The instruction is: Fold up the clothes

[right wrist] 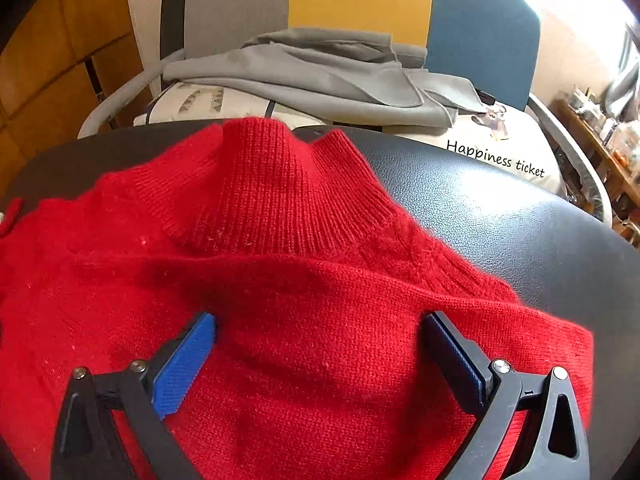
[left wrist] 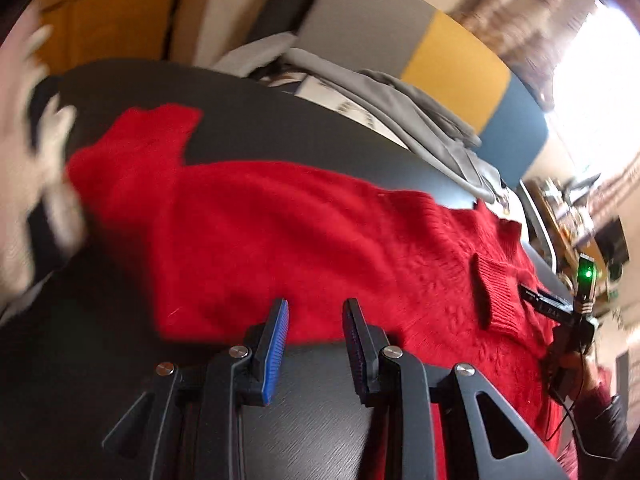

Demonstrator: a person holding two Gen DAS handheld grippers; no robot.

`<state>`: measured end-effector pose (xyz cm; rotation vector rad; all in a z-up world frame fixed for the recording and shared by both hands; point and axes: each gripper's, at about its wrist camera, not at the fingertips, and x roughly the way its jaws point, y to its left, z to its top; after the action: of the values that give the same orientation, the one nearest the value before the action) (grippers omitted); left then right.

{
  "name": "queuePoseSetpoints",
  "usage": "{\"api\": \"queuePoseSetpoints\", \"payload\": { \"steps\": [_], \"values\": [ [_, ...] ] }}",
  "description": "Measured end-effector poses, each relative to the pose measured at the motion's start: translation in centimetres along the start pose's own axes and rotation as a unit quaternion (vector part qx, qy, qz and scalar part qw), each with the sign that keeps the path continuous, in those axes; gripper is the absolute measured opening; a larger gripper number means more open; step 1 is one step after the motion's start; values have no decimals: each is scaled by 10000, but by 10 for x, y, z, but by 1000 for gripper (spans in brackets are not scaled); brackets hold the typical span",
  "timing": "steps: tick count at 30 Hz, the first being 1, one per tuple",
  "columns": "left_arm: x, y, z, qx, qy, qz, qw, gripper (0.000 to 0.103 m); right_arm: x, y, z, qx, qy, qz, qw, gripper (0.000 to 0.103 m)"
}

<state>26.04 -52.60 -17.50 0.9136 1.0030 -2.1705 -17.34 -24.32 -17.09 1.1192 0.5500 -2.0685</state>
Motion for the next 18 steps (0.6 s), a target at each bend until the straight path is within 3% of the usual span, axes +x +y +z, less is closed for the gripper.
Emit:
{"api": "queuePoseSetpoints", "payload": {
  "steps": [4, 7, 9, 12, 16, 18],
  "values": [
    [-14, 36, -19, -462, 94, -102, 9988, 35, -3, 3, 0, -9, -28, -54, 10000, 103],
    [-25, 58, -32, -861, -67, -84, 9962, 39, -26, 22, -5, -231, -375, -102, 9990, 103],
    [-34, 67, -35, -967, -323, 204, 9946, 44, -41, 36, -9, -389, -606, -118, 9973, 103],
    [-44, 60, -27, -625, -641, 729, 9933, 45, -61, 67, -28, -899, -808, 46, 9927, 103],
    [-52, 28, 5, -10, -998, 1130, 9886, 47, -71, 98, -53, -1279, -777, 191, 9886, 103],
    [-52, 8, 31, 367, -1143, 1296, 9843, 56, -72, 108, -62, -1327, -737, 277, 9880, 103]
  ]
}}
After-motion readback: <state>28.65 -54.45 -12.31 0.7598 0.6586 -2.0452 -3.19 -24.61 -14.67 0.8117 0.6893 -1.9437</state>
